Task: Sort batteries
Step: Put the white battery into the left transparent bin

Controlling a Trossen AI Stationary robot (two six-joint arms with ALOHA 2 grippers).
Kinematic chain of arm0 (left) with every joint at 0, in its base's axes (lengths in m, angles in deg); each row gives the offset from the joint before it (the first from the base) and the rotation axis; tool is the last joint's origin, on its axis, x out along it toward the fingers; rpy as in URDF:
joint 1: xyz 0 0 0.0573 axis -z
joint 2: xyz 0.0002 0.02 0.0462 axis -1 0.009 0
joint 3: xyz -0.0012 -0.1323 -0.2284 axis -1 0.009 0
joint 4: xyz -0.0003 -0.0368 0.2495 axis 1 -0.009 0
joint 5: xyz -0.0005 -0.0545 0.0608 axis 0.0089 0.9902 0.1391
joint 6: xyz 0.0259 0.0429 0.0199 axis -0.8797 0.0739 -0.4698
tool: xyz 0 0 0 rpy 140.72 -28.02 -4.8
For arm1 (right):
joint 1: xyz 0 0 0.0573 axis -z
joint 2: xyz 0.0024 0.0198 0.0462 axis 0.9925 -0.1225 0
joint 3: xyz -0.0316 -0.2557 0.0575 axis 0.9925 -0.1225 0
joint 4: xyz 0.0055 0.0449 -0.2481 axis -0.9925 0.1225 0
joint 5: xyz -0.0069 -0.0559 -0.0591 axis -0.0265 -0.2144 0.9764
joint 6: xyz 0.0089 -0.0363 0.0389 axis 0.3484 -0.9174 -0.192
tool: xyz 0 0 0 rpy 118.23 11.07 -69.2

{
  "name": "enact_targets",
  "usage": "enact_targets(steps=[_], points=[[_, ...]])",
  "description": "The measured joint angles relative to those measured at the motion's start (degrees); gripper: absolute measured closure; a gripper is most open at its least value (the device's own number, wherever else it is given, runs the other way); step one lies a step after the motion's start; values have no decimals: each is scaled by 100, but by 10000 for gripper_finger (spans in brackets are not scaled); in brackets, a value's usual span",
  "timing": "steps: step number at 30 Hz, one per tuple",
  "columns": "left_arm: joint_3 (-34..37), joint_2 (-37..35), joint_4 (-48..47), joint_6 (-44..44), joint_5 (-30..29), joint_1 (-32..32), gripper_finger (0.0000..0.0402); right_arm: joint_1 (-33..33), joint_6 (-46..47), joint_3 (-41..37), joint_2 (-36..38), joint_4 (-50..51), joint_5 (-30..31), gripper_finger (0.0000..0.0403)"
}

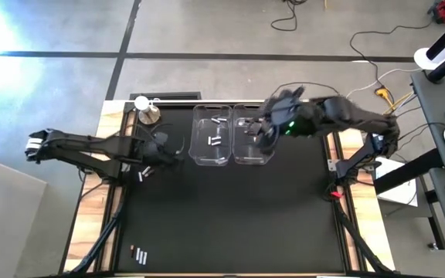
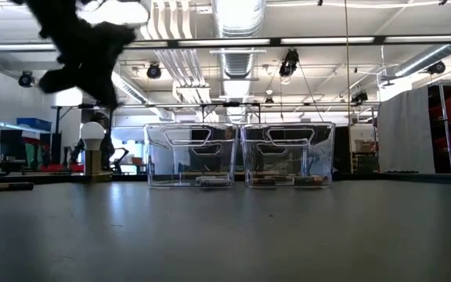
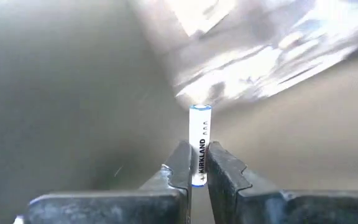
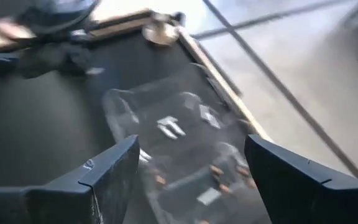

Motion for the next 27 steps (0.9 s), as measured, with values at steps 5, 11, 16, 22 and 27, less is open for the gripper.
enact_targets(steps=[5,11,16,22,27], points=[[-1045,-59,-21,-757,-421,-4,392,-334,-31,-402,-103,-1168,-139,119],[-2232,-5,487,-2376,-765,-2,392,-349,-139,-419,-126,-2174,-114,130],[-2630,142,1964,-4168,-578,21,392,-352,-581,-435,-152,-2986,-118,139],[-2507,214,3683,-5269,187,31,392,-353,-891,-441,-156,-3724,-112,150],[-2483,257,3962,-5712,246,28,393,-350,-946,-447,-176,-4070,-112,154]])
